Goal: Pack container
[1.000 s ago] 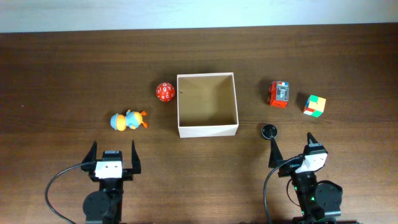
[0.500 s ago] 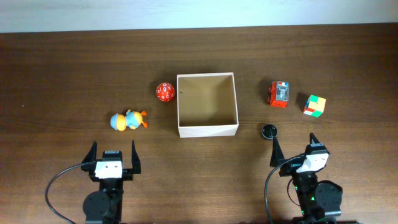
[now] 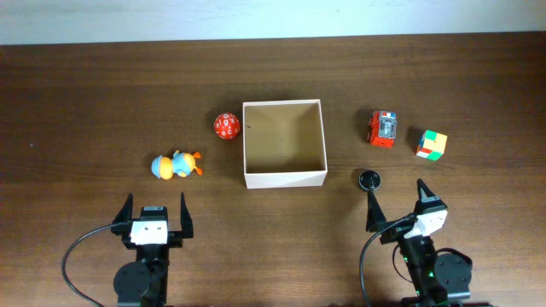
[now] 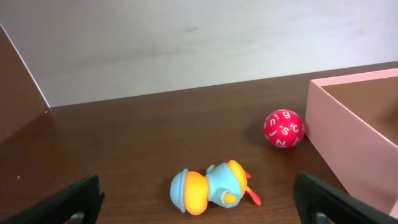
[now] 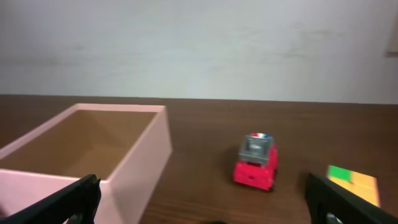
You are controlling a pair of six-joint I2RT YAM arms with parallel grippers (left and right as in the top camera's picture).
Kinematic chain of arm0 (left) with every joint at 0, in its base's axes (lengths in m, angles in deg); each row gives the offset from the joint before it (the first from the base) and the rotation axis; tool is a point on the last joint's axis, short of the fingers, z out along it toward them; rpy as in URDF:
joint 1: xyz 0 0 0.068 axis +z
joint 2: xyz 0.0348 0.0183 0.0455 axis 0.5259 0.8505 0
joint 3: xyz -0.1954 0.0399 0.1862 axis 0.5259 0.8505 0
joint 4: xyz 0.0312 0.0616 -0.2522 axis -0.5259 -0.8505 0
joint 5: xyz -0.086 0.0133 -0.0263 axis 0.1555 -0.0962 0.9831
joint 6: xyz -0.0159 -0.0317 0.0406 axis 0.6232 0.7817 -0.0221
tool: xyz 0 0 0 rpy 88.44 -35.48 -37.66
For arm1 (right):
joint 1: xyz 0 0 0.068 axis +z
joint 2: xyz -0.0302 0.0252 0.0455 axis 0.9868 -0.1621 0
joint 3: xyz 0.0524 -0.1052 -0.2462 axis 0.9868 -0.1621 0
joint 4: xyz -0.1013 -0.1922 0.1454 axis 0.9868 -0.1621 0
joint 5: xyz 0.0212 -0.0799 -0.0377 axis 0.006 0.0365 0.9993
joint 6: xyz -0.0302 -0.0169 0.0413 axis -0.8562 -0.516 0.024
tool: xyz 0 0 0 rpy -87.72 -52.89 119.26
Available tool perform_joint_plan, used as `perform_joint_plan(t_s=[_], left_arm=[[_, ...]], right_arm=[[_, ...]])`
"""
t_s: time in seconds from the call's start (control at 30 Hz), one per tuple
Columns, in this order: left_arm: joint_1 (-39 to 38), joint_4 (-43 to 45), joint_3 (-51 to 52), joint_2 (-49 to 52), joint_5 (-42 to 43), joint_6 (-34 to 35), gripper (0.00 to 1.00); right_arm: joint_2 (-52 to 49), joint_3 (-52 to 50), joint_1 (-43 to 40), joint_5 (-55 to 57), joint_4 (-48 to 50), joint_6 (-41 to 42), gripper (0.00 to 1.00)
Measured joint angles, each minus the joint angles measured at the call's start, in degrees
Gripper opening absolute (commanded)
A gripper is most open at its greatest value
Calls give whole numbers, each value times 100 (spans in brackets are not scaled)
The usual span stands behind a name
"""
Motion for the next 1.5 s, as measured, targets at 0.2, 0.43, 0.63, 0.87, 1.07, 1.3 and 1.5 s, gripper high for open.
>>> perform_joint_plan(t_s=[0.2,0.43,0.63,0.87,1.07,1.3,1.5], left_arm=[[0,0,0,0,0,0,99],[0,-2,0,0,0,0,99],[0,0,0,0,0,0,99],[0,0,0,0,0,-2,99],[0,0,0,0,0,-2,99],[0,0,0,0,0,-2,99],[0,0,0,0,0,-2,99]], right_arm=[[-560,1399,0,-273,-907,-2,99],[-3211,4599,-4,-431,-2924,-11,99],[-6183,7479,-4,-570,-4730,-4,99],[-8465,9344,-4,-1023,-5016,4,99],[-9420,9475,-70,-890,-4964,109,99],[-10341,9484,-160,-33,-5165,450,98],[-10924,9484,-160,584,-5187,680,97]])
